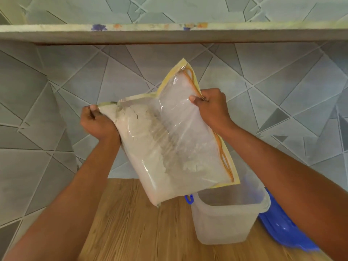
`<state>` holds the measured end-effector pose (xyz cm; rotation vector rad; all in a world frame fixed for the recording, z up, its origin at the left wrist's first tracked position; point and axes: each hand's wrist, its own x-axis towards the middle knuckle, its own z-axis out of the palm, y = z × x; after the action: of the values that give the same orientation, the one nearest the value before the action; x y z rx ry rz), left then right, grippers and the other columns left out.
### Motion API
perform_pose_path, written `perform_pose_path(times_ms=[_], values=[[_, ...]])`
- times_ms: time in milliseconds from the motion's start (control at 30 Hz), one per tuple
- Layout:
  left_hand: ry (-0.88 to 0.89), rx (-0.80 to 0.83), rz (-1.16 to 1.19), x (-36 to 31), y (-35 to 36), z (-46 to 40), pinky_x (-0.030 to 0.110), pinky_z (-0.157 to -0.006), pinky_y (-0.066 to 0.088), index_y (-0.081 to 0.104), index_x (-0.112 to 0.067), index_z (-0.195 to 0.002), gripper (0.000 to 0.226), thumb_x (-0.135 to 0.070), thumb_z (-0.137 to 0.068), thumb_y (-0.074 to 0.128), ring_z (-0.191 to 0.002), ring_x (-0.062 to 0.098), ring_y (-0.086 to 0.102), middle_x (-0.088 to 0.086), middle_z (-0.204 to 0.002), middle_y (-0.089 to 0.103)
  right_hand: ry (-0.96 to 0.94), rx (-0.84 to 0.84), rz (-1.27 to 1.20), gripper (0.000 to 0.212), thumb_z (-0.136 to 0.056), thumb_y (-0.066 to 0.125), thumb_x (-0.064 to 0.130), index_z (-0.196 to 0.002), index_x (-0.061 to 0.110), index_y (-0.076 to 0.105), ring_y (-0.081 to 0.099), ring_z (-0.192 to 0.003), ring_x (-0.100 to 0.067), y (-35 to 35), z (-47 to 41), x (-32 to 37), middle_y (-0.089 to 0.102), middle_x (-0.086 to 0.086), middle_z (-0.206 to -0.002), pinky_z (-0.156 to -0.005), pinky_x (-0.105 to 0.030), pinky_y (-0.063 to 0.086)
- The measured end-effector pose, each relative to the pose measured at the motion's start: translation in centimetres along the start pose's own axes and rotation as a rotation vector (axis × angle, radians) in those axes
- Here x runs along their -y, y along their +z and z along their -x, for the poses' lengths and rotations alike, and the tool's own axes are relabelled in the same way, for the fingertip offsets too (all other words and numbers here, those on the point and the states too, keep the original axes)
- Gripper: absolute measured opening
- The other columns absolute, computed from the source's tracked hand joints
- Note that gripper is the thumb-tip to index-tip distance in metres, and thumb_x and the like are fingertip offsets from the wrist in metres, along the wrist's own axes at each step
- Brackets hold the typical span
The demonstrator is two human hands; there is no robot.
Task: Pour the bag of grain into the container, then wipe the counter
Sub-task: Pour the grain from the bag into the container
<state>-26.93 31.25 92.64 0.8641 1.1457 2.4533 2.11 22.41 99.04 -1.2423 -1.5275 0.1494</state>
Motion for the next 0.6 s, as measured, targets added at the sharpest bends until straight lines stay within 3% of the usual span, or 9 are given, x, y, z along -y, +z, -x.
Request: perform_pose_path(times_ms=[133, 333, 433, 600], values=[[0.02, -0.027, -0.055, -0.1, 0.9, 1.1, 0.029, -0.068, 0.04, 0.049, -0.03, -0.062, 0.037, -0.013, -0.095, 0.051, -0.071, 0.015, 0.044, -0.011, -0.065, 0.046, -0.037, 0.03, -0.009, 0.051, -0.092, 0.071, 0.026, -0.056, 0.011, 0.038, 0.034, -0.06, -0.018, -0.7, -0.2, -0.8, 0.033, -0.005, -0.061, -0.058, -0.03, 0.027], [0.017, -0.06, -0.062, -0.9, 1.8, 1.9, 0.026, -0.067, 0.039, 0.046, -0.029, -0.061, 0.039, -0.014, -0.097, 0.049, -0.071, 0.015, 0.041, -0.009, -0.068, 0.044, -0.058, 0.035, -0.034, 0.052, -0.092, 0.071, 0.025, -0.056, 0.015, 0.036, 0.031, -0.056, -0.014, -1.2, -0.9, -1.0, 0.031, -0.003, -0.06, -0.055, -0.027, 0.027], [0.029, -0.072, -0.08, -1.7, 2.2, 1.9, 0.021, -0.065, 0.038, 0.045, -0.028, -0.063, 0.039, -0.014, -0.1, 0.048, -0.072, 0.014, 0.04, -0.005, -0.071, 0.044, -0.065, 0.031, -0.013, 0.056, -0.094, 0.069, 0.024, -0.053, 0.019, 0.032, 0.028, -0.051, -0.01, -1.3, -1.1, -1.0, 0.027, 0.002, -0.057, -0.048, -0.02, 0.024], [0.08, -0.094, -0.092, -3.1, 2.8, 1.9, 0.012, -0.062, 0.032, 0.041, -0.022, -0.065, 0.038, -0.011, -0.101, 0.047, -0.067, 0.007, 0.034, 0.001, -0.075, 0.042, -0.013, 0.014, -0.056, 0.054, -0.094, 0.069, 0.025, -0.053, 0.021, 0.035, 0.031, -0.053, -0.011, -1.1, -1.2, -1.6, 0.028, 0.003, -0.056, -0.053, -0.026, 0.027]])
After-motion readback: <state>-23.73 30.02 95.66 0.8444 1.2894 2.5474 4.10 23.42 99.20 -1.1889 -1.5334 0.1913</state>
